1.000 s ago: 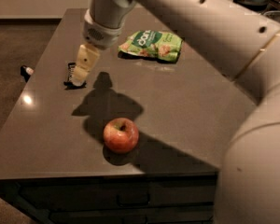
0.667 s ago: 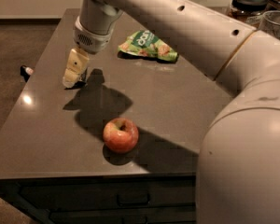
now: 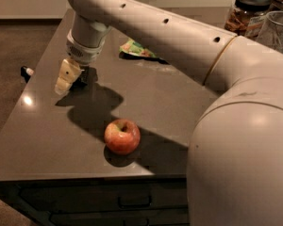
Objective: Move rxbar chocolate near green rice chip bag
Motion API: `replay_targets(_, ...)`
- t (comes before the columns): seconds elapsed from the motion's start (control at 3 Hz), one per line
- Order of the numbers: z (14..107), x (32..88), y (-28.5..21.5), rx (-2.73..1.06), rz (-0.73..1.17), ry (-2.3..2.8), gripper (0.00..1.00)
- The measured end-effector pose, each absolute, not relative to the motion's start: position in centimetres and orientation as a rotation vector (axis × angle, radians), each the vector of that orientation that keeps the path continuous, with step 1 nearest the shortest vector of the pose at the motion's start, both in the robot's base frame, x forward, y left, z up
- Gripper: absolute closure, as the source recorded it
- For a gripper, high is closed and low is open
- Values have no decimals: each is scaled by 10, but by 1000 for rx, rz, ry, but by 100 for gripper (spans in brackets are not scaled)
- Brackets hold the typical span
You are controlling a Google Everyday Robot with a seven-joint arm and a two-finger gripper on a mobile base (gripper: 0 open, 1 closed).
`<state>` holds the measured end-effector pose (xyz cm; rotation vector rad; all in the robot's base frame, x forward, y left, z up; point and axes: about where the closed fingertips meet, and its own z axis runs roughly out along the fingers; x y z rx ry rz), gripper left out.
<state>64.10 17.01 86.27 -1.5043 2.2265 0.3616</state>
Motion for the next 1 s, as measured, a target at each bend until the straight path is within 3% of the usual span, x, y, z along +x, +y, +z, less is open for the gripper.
replay_targets(0.33, 852, 645, 175, -1491, 359, 2211, 0)
replay_targets(1.0, 845, 651, 177, -1469, 358, 2206, 42)
